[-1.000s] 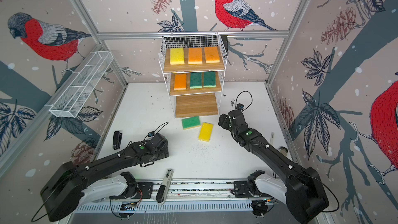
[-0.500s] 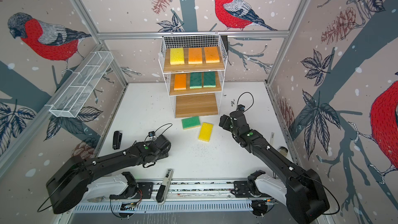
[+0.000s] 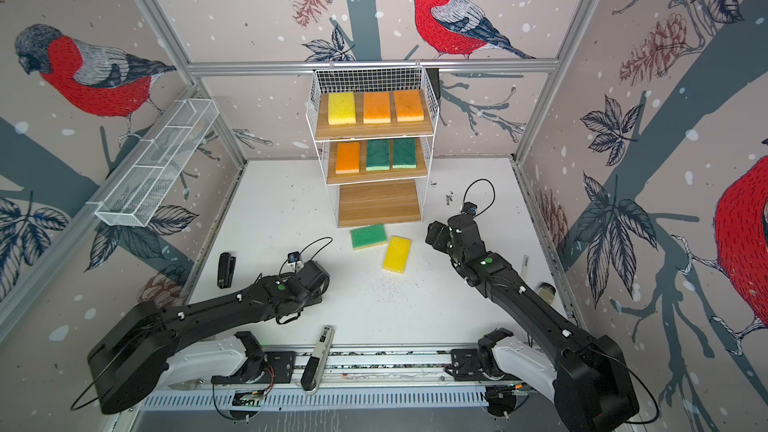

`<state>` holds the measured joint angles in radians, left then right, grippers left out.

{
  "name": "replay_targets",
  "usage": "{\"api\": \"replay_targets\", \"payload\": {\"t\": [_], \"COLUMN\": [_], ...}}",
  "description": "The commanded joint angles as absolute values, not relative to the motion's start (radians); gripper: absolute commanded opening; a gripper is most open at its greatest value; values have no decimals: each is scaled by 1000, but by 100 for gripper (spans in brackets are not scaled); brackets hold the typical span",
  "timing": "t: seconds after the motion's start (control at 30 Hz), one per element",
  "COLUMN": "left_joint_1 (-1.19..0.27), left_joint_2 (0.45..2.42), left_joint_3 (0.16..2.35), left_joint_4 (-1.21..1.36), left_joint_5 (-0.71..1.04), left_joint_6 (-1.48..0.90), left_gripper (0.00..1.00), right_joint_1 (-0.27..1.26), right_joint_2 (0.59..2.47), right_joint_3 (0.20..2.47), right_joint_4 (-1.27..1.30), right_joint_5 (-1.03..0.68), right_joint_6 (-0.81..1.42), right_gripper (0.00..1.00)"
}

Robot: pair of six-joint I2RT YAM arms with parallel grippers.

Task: Place and organize the cleaning sponges onto the shelf
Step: 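Lift the dark green pad with the left gripper and carry it toward the shelf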

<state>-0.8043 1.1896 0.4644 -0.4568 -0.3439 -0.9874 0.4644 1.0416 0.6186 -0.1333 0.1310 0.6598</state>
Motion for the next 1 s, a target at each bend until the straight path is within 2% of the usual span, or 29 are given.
{"api": "replay_targets", "payload": {"t": [0.0,0.3,0.6,0.97], "left_joint_1": [-829,-921,-927,-902], "left_joint_2": [1189,1255,1343,1564], "left_joint_3": [507,640,771,953], "left_joint_4": [-479,-434,-350,-273], "left_joint_5": [-303,-377,-444,-551], "left_joint_6": [-965,-910,-789,-670], "left_gripper": [62,59,58,58], "right_joint_1": [457,450,448,433], "right_joint_2": [1029,989,933,886], "right_joint_3": [621,604,566,532], "right_joint_4": [-141,-155,-151,-133], "right_joint_5": [129,121,118,122], "right_joint_6": [648,664,673,673], "right_gripper": [86,86,86,87]}}
